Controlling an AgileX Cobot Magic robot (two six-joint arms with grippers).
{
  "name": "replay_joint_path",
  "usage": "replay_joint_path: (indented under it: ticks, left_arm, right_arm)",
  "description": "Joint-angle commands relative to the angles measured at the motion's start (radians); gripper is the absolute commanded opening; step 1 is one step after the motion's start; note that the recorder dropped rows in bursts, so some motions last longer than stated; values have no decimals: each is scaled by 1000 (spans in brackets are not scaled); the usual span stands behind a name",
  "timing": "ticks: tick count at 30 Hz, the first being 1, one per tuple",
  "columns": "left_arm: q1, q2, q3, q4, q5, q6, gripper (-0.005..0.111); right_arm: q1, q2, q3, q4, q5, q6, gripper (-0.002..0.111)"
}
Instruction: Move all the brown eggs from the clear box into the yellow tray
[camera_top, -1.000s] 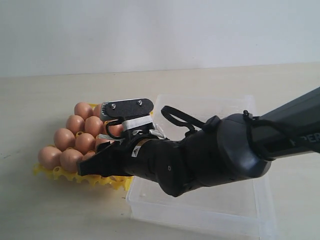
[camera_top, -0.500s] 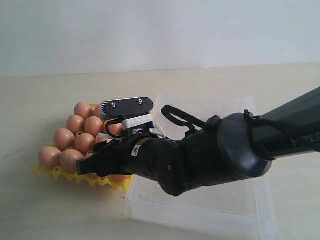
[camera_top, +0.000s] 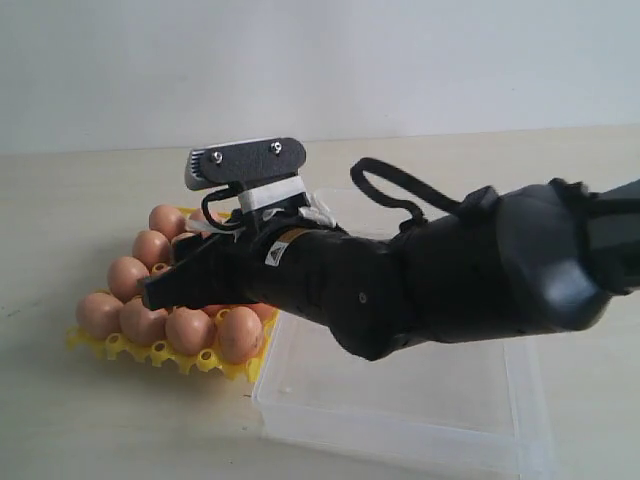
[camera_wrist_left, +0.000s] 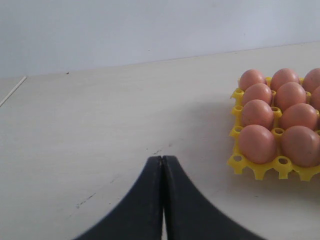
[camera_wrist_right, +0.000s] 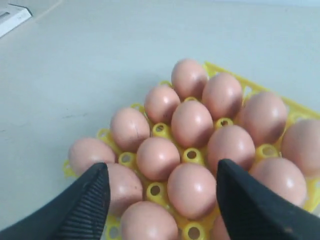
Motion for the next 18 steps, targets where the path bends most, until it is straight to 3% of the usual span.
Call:
replay_joint_path:
  ticks: [1, 6, 15, 18]
  left_arm:
    - [1, -6, -4, -7, -14, -4, 0]
    - [1, -6, -4, -7, -14, -4, 0]
    - [1, -6, -4, -7, -14, -4, 0]
    - [1, -6, -4, -7, -14, -4, 0]
  right_arm:
    - [-6, -84, 15, 11, 26, -91, 57]
    - [-35, -189, 100, 56, -24, -165, 48]
    - [-174, -383, 252, 81, -56, -307, 0]
    - [-230, -420, 296, 81, -54, -315, 0]
